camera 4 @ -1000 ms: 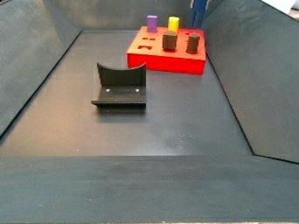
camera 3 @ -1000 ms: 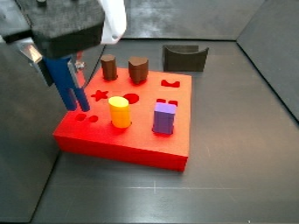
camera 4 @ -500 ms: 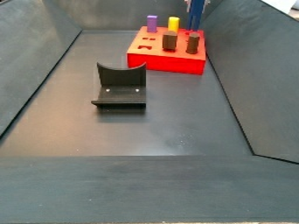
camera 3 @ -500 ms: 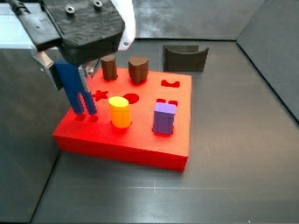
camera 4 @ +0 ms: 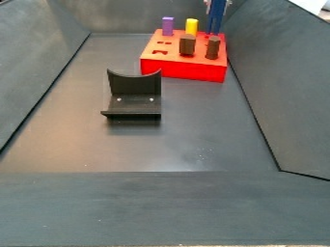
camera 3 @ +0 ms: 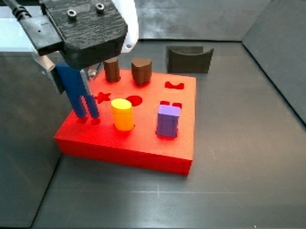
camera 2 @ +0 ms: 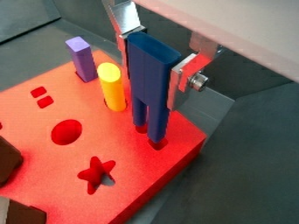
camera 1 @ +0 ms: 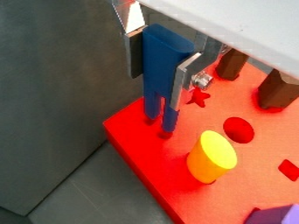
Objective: Pick up the square-circle object. Move up. Rotate the square-circle object. Move to above the board. Insert the square-circle object.
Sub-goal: Insert the square-circle object.
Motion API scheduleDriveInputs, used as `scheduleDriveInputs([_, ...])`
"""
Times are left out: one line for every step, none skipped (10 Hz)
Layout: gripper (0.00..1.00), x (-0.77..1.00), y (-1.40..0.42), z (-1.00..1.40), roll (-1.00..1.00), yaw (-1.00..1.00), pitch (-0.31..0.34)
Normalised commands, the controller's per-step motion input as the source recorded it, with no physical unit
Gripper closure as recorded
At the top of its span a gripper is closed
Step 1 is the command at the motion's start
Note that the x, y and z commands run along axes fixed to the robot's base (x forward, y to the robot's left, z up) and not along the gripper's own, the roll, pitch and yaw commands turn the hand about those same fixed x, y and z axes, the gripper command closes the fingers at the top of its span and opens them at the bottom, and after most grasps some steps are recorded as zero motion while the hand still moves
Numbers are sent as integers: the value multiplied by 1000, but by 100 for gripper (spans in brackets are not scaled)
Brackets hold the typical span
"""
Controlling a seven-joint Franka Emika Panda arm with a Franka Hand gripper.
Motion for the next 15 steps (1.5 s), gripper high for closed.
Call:
scheduleDriveInputs([100, -11, -114, -1000, 121, 0, -106])
scheduleDriveInputs([100, -14, -157, -1000, 84, 0, -99])
scheduleDriveInputs([100, 0, -77, -1000, 107, 0, -66])
scheduleDriveInputs([100, 0, 34, -1000, 179, 20, -20])
scheduleDriveInputs([100, -254, 197, -723, 267, 17, 0])
scheduleDriveInputs([100, -186, 189, -640, 217, 3, 0])
scheduleDriveInputs([100, 289, 29, -686, 0, 0, -106])
scheduleDriveInputs([100, 480, 0, -631, -21, 0, -133])
scheduleDriveInputs([100, 611, -9, -523, -50, -6, -110])
scheduleDriveInputs([100, 420, -63, -460, 0, -14, -57])
scheduleDriveInputs([100, 0, -114, -417, 67, -11, 0])
scheduleDriveInputs([100, -154, -197, -471, 176, -29, 0])
scheduleDriveInputs([100, -77, -197, -529, 163, -137, 0])
scheduleDriveInputs([100, -151, -54, -546, 229, -83, 14])
scheduleDriveInputs([100, -274, -23, -514, 271, -63, 17])
